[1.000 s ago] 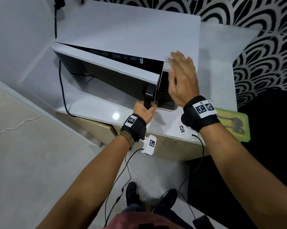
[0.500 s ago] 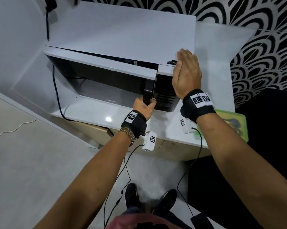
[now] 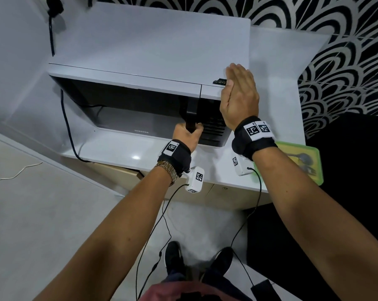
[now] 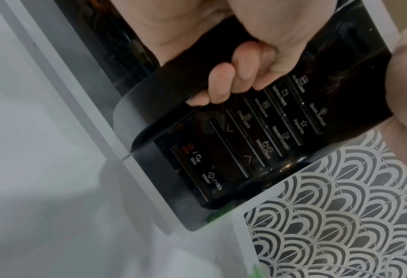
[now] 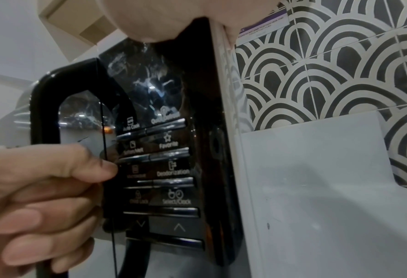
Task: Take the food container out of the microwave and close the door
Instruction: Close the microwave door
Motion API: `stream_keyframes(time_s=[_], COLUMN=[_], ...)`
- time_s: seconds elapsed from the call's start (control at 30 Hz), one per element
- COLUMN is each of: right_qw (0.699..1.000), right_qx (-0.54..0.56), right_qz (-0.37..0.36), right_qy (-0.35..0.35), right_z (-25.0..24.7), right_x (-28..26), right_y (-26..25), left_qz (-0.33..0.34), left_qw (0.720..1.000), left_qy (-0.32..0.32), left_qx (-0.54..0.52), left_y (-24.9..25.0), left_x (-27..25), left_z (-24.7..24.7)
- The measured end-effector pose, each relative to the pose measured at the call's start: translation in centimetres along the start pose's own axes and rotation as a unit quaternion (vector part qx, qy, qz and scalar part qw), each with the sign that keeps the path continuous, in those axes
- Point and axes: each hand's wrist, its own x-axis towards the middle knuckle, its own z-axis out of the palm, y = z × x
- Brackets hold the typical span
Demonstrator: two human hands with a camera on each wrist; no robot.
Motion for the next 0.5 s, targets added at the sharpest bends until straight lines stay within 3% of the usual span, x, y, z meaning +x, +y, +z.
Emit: stream_keyframes(time_s=[0.3, 0.5], right_qw=[0.999, 0.976], right_qx=[-0.002, 0.013], right_qz=[0.021, 0.099], right_qy=[-0.047, -0.195], right_z=[-0.6, -2.2], right_x=[0.1, 0.7], right_y=[-0.4, -1.3], left_qz=[0.062, 0.072], left_qw=[0.992, 0.986], left_qy=[-0.100, -0.147], left_qx=[0.047, -0.015], left_y=[0.6, 2.6], left_x=[-1.8, -4.7], left_z=[-2.7, -5.1])
